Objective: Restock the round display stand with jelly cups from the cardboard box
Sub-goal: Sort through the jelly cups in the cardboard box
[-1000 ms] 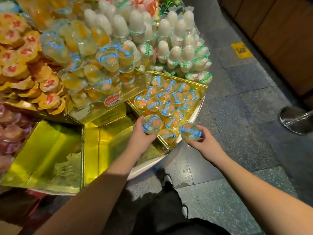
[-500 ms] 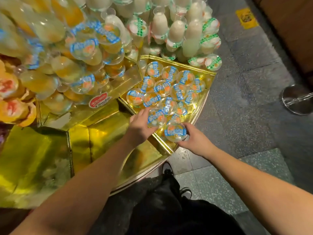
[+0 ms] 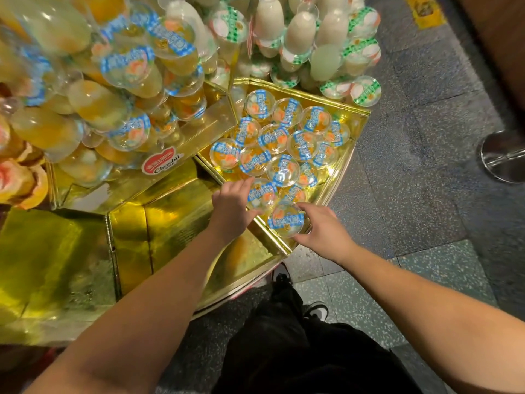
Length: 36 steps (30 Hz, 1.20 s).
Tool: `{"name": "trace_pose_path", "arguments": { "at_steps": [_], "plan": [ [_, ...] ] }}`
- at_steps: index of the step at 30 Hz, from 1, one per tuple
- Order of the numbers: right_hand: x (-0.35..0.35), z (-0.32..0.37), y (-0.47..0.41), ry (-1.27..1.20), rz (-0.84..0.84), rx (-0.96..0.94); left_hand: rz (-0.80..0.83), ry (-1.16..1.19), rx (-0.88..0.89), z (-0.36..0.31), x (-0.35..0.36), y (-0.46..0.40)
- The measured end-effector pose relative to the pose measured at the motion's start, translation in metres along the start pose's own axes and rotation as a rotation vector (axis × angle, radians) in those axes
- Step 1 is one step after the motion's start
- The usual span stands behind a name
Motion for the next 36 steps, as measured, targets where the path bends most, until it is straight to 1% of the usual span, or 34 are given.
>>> {"name": "trace_pose_path", "arguments": {
  "at_steps": [3, 11, 15, 18, 20, 22, 25, 28, 31, 36],
  "plan": [
    [0.000, -0.001, -0.003, 0.034, -0.031, -0.009, -0.022, -0.012, -0.009, -0.002, 0.001, -0.003],
    [0.008, -0.008, -0.011, 0.063, -0.037, 0.035, 0.001, 0.051, -0.136, -0.002, 0.011, -0.007],
    [0.010, -0.006, -0.012, 0.071, -0.022, 0.057, 0.087, 0.034, -0.116, 0.003, 0.018, -0.010],
    [0.010, -0.008, -0.011, 0.063, 0.032, 0.067, 0.138, 0.076, -0.102, 0.006, 0.016, -0.011],
    [0.008, -0.008, -0.011, 0.042, 0.047, 0.068, 0.146, 0.116, -0.110, 0.008, 0.015, -0.011],
    [0.007, -0.007, -0.013, 0.030, 0.047, 0.074, 0.106, 0.138, -0.123, 0.010, 0.014, -0.012],
    [0.005, -0.005, -0.015, 0.033, 0.031, 0.076, 0.042, 0.098, -0.117, 0.010, 0.013, -0.012],
    [0.003, -0.004, -0.015, 0.031, 0.037, 0.077, 0.035, 0.078, -0.105, 0.009, 0.012, -0.013],
    [0.001, -0.005, -0.015, 0.045, 0.059, 0.073, 0.011, 0.071, -0.083, 0.007, 0.010, -0.010],
    [-0.001, -0.004, -0.016, 0.039, 0.112, 0.078, -0.098, 0.009, -0.043, 0.004, -0.001, -0.005]
  ]
}}
Point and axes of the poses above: each hand's wrist, its own y-axis away from the middle knuckle, its own x-axis out of the palm, z = x × y, the point moved 6 cm from there along -y, towards the middle knuckle, and after that the axes turned 4 degrees about -x, right-handed, at the moved point
